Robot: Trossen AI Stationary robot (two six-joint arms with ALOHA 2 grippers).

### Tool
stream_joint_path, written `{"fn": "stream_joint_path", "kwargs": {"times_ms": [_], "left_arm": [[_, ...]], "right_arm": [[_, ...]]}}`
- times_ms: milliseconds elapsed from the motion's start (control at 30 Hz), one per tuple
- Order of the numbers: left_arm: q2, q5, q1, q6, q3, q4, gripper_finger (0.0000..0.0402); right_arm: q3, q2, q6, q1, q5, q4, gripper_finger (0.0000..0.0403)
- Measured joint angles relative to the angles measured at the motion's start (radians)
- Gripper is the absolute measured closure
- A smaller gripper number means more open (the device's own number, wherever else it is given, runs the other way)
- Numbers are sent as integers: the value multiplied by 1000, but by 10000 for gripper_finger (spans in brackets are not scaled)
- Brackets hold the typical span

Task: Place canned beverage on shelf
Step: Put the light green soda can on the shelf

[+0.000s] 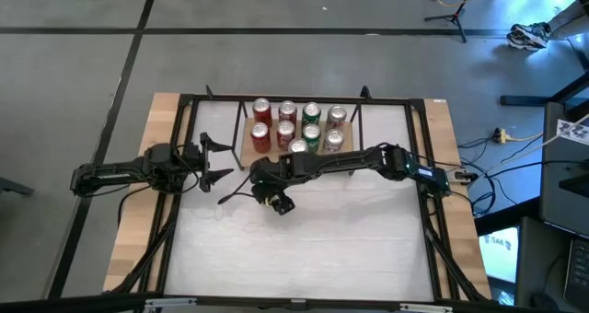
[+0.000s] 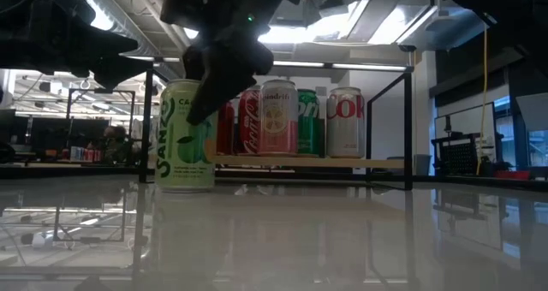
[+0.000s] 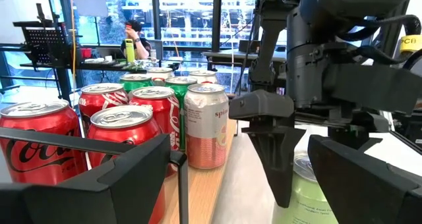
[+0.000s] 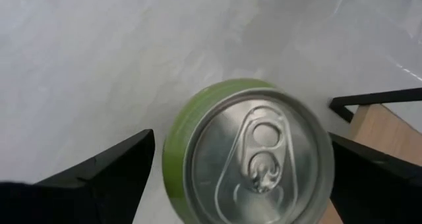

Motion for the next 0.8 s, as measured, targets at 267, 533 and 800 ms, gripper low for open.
{"fn": "stream_joint_path", "kwargs": {"times_ms": [267, 533, 800], "left_arm": [[0, 0, 0, 0, 0, 0, 51], [0, 0, 0, 0, 0, 0, 51], [0, 0, 0, 0, 0, 0, 51]], "right_arm": [[0, 0, 0, 0, 0, -8, 46], [0, -1, 49, 0, 0, -9, 99], [0, -1, 130, 1, 7, -9, 86]]}}
